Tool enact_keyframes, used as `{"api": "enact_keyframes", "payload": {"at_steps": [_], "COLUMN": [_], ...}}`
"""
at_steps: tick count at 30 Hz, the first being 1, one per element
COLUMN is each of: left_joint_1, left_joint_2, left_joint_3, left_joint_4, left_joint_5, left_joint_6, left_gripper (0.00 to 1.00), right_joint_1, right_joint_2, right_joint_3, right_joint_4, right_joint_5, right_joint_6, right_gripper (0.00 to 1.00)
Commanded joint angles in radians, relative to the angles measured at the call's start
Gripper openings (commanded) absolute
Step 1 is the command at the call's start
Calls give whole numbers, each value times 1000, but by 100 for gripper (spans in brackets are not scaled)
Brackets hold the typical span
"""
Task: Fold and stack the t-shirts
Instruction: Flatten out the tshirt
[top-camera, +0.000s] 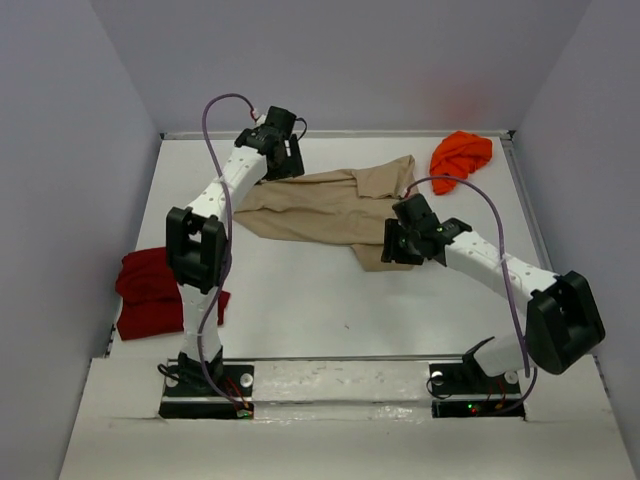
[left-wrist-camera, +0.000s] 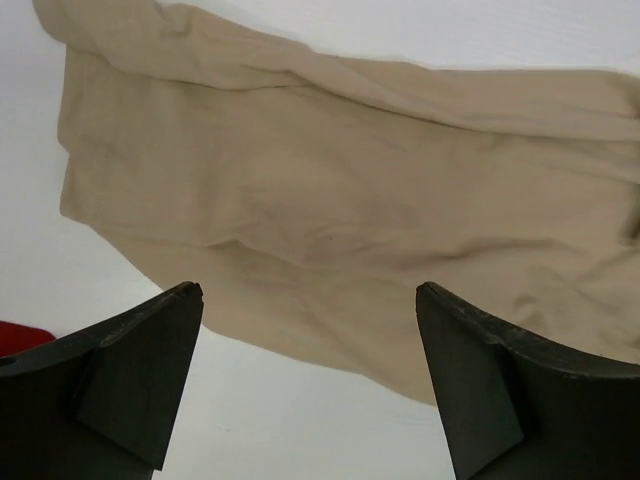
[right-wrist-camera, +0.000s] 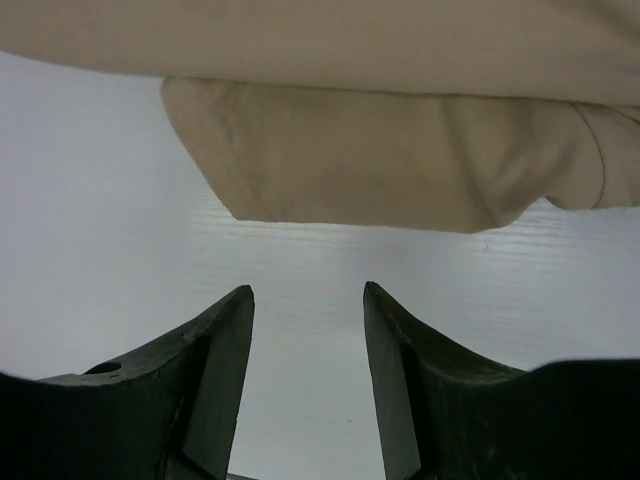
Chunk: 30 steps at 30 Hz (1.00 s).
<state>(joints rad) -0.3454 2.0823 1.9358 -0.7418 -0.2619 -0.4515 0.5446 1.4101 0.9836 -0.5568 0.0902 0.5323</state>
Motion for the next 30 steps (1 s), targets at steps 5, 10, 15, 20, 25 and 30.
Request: {"api": "enact_keyframes", "payload": {"at_steps": [5, 10, 15, 20, 25, 30], "left_joint_1": [3, 3, -1, -9, -38, -56], "left_joint_2": [-151, -249, -291, -292, -338, -358], "left_joint_3": [-64, -204, -291, -287, -297, -308], "left_joint_4": [59, 185, 263, 252, 254, 249], "left_joint_5": [61, 219, 332, 397, 379, 363], "left_joint_6": [23, 39, 25, 28, 28, 34], "left_gripper": [99, 99, 99, 99, 99, 99], "right_joint_1": [-43, -64, -215, -281, -293, -293], "right_joint_2": [-106, -221, -283, -205, -50, 32], "right_joint_3": [-273, -367, -477, -462, -358, -326], "right_joint_4": [251, 365, 500, 522, 474, 525], "right_joint_5": [-79, -135, -254, -259, -219, -224], "right_joint_6": [149, 187, 195, 189, 173, 150], "right_gripper": [57, 60, 62, 62, 62, 61]}}
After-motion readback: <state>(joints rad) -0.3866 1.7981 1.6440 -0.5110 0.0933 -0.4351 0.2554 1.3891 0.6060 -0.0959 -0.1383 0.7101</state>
